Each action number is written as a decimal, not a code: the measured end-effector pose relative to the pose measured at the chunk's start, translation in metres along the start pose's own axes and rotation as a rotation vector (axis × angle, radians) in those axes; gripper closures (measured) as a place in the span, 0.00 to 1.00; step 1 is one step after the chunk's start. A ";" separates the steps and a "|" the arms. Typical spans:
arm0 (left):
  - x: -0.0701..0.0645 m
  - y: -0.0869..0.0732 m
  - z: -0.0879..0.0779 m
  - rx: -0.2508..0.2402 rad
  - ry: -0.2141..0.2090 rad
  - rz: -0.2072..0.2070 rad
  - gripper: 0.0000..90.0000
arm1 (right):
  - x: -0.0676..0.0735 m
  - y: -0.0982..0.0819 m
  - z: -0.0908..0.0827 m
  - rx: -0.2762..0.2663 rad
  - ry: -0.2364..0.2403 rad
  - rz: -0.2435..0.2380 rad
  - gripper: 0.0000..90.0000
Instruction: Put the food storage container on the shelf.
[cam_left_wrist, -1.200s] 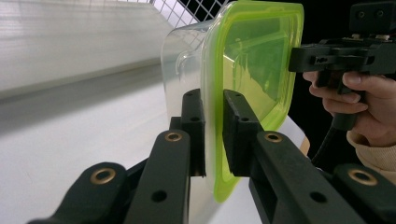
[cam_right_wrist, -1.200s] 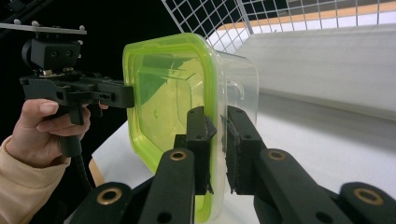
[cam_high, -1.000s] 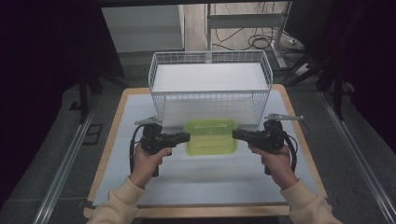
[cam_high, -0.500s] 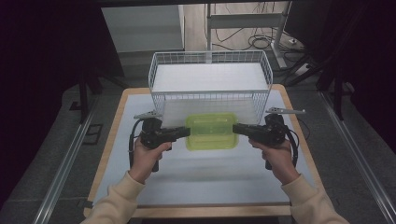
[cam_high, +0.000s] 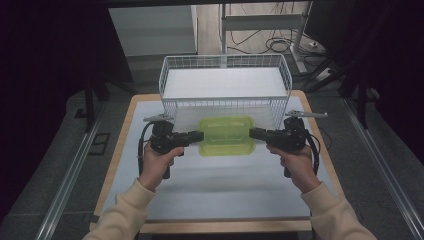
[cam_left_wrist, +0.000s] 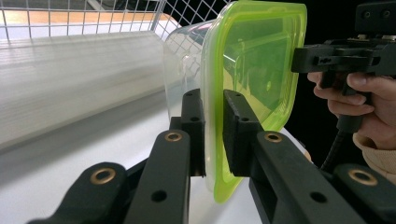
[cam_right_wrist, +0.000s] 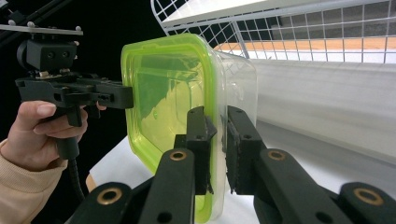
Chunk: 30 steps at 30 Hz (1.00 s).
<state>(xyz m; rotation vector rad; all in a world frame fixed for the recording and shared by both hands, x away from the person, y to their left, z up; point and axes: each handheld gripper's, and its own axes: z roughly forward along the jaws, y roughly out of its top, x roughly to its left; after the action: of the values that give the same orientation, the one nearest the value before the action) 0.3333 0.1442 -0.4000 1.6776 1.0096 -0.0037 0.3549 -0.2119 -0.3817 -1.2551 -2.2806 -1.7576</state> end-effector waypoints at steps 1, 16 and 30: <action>0.000 0.002 0.000 0.003 0.001 0.004 0.89 | 0.000 0.001 0.000 0.000 -0.001 0.000 0.90; 0.000 0.030 -0.001 0.001 0.013 0.033 0.89 | -0.002 0.023 0.000 -0.027 -0.005 -0.010 0.90; 0.004 0.056 0.004 -0.012 0.011 0.038 0.89 | -0.007 0.048 0.001 -0.033 -0.016 -0.016 0.90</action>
<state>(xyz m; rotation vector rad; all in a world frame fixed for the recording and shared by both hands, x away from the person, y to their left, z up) 0.3717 0.1428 -0.3585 1.6875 0.9841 0.0371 0.3878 -0.2124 -0.3461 -1.2645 -2.2853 -1.8047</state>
